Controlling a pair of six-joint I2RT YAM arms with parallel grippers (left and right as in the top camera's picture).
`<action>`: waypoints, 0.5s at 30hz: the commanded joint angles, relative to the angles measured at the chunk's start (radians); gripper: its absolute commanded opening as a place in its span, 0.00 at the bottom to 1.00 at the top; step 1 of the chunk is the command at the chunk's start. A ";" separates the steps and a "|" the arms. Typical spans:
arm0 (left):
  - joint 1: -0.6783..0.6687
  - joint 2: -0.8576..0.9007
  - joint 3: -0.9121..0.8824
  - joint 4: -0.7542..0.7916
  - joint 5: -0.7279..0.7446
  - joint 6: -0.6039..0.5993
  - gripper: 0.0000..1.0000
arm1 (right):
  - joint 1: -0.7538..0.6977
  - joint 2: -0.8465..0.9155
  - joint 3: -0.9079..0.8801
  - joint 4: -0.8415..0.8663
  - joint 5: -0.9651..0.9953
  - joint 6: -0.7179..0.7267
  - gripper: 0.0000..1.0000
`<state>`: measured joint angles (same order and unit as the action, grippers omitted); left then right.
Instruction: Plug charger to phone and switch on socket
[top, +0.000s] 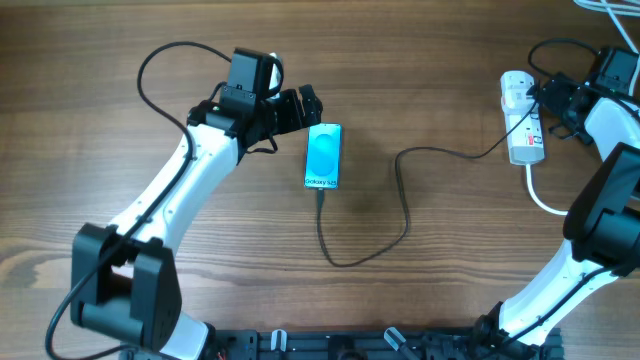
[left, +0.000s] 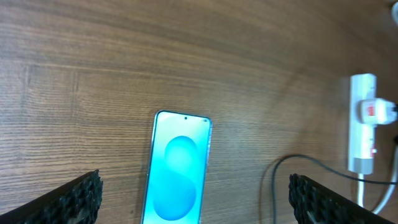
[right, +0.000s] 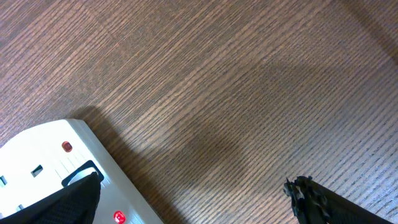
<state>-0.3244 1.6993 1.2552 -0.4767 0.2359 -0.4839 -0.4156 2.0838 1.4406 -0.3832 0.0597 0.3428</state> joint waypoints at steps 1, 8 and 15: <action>-0.001 -0.066 0.000 0.002 -0.002 0.005 1.00 | 0.026 0.020 0.005 -0.005 -0.046 0.000 1.00; -0.001 -0.267 -0.052 -0.058 -0.101 0.091 1.00 | 0.026 0.020 0.005 -0.005 -0.046 0.000 1.00; 0.043 -0.432 -0.557 0.462 -0.130 0.086 1.00 | 0.026 0.020 0.005 -0.005 -0.046 0.000 1.00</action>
<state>-0.3000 1.3334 0.8379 -0.1268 0.1234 -0.4084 -0.4141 2.0838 1.4414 -0.3798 0.0521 0.3447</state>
